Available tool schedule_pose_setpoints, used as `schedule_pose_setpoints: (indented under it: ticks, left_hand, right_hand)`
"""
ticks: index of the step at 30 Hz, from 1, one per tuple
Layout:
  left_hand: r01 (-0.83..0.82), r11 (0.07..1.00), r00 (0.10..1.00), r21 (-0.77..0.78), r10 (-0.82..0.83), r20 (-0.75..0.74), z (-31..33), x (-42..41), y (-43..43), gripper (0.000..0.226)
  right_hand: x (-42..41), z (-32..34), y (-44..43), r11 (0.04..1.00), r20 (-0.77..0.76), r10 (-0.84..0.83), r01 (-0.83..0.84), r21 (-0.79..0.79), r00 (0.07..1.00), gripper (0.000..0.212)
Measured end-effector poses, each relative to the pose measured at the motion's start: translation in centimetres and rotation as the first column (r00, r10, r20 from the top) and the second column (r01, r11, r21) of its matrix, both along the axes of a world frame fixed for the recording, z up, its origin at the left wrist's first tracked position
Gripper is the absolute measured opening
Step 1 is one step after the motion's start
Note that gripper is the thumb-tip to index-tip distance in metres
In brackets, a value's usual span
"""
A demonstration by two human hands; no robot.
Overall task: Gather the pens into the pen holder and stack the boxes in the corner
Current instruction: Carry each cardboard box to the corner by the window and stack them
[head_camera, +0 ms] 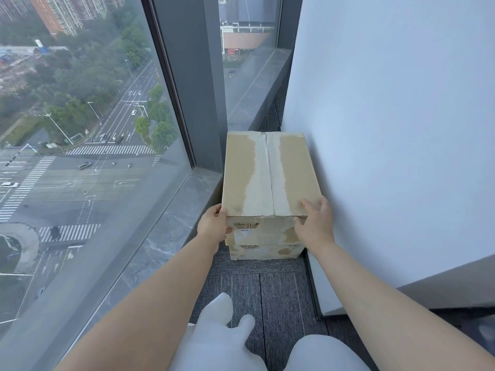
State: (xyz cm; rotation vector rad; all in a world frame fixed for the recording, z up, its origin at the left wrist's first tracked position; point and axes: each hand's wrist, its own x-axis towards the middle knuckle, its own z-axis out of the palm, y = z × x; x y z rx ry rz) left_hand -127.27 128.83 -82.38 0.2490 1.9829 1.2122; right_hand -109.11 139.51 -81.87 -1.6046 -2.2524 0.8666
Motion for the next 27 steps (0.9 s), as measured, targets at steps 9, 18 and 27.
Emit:
schedule_pose_setpoints:
  ticks: [9,18,27]
  left_hand:
    - [-0.005,0.998,1.000,0.063,0.004,0.008,-0.5,-0.6,0.4,0.040]
    - [0.075,0.997,0.993,0.007,-0.074,-0.088,-0.3,-0.9,0.7,0.037]
    - [0.118,0.975,0.868,-0.188,-0.193,-0.457,4.7,-0.8,1.3,0.038]
  right_hand:
    - [-0.3,-0.3,1.1,0.999,-0.016,0.011,-0.011,0.042,1.000,0.044]
    - [-1.0,-0.7,1.1,0.998,0.034,0.010,-0.012,0.069,0.999,0.043]
    - [-1.9,3.9,0.3,0.968,0.072,0.135,-0.148,0.203,0.988,0.034]
